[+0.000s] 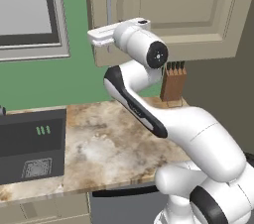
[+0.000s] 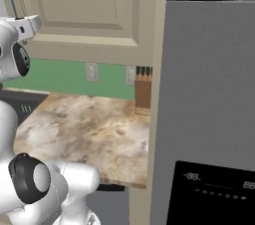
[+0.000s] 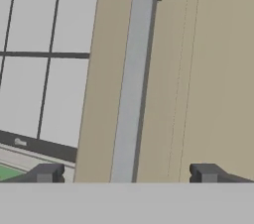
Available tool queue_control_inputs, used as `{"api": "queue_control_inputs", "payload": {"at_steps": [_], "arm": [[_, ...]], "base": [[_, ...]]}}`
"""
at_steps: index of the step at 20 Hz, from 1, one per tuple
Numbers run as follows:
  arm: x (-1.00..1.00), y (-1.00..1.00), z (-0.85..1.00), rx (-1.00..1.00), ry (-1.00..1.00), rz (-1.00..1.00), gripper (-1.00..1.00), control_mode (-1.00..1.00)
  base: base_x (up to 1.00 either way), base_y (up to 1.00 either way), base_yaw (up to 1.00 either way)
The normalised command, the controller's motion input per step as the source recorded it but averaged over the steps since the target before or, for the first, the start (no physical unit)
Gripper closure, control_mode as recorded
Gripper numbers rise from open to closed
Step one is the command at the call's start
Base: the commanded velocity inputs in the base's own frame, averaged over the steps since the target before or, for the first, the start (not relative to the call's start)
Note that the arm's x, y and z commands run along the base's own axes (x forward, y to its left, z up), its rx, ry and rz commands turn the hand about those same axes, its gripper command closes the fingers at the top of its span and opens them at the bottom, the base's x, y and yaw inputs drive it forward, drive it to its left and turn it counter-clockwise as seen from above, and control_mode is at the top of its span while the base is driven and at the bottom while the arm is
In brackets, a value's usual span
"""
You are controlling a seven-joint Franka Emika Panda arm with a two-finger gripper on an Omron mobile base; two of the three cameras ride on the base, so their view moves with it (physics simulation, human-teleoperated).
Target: Move the shaker and shaker from the cabinet to the dining counter.
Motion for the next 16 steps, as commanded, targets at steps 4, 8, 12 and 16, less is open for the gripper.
{"api": "queue_control_inputs", "payload": {"at_steps": [4,8,12,16], "arm": [[0.42,0.11,0.00,0.00,0.06,0.00,-1.00,-1.00],[0.43,0.14,0.00,0.00,0.08,0.00,1.00,-1.00],[0.20,0.03,0.00,0.00,0.06,0.00,1.00,-1.00],[-0.10,0.00,0.00,0.00,0.03,0.00,1.00,-1.00]], "base": [[0.00,0.00,0.00],[0.00,0.00,0.00],[0.00,0.00,0.00],[0.00,0.00,0.00]]}}
